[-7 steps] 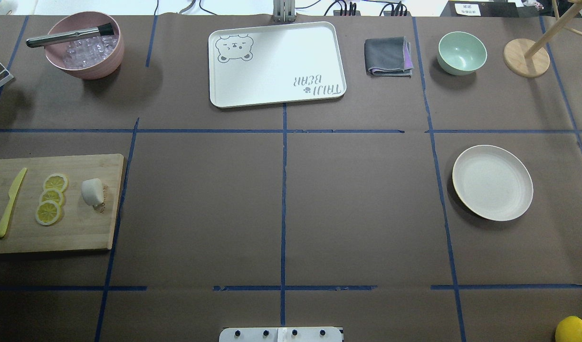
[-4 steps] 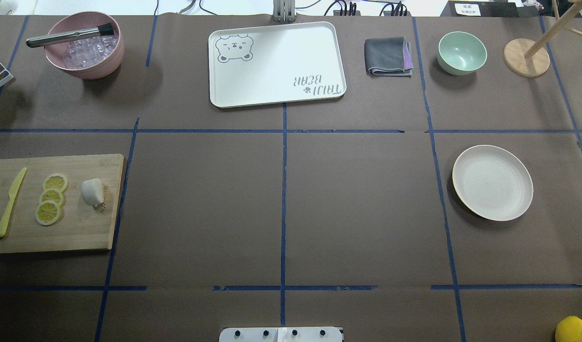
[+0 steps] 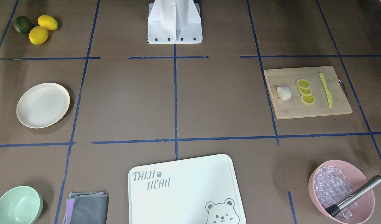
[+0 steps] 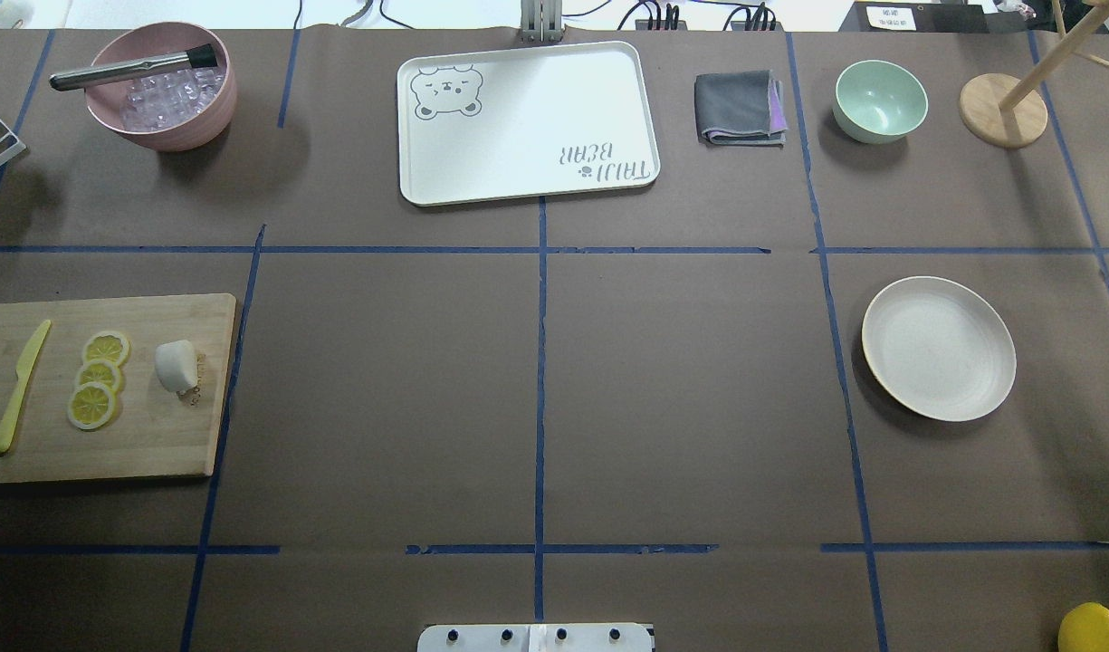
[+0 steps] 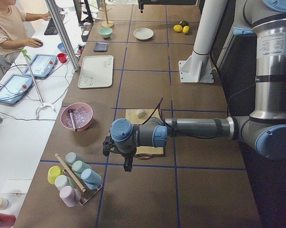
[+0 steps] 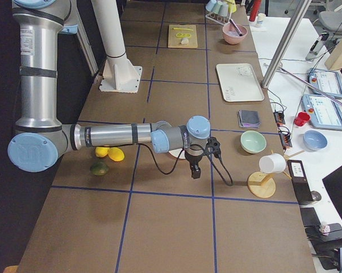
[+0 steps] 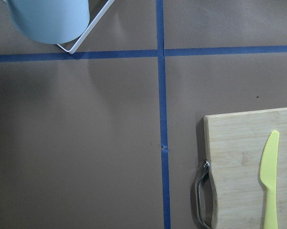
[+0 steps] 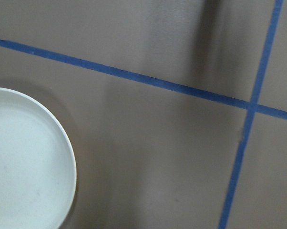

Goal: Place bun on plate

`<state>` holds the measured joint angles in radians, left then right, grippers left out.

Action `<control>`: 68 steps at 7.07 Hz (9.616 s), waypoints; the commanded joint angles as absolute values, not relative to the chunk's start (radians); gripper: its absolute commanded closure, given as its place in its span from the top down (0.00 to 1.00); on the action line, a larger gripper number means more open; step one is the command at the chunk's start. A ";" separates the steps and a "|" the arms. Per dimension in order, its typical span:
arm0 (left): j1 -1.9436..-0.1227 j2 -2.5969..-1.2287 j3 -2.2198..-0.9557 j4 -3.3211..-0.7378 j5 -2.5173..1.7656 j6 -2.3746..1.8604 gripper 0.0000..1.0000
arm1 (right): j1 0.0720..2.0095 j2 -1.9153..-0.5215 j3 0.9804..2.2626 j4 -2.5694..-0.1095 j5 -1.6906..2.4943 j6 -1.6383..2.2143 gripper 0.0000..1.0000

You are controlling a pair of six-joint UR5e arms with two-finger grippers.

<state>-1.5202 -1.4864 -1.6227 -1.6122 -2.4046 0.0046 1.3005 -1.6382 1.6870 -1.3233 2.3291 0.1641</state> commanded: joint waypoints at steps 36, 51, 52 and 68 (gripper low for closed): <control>-1.519 -1.489 -1.620 -1.612 -2.398 -0.003 1.00 | 1.489 -1.539 1.712 -1.568 2.352 -0.012 0.99; -0.750 -1.617 -1.837 -1.921 -2.037 -1.154 1.00 | 1.588 -1.730 1.730 -1.557 2.349 -0.089 0.99; -0.746 -1.627 -1.804 -1.921 -2.036 -1.151 0.94 | 1.588 -1.730 1.730 -1.559 2.349 -0.090 0.99; -0.454 -2.459 -1.375 -1.684 -1.875 -1.468 0.31 | 1.588 -1.736 1.733 -1.559 2.350 -0.086 0.99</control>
<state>-0.4753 -2.4430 -1.4276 -1.6377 -1.8816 -1.4595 1.5876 -1.7365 1.7347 -1.5585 2.3500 -0.0859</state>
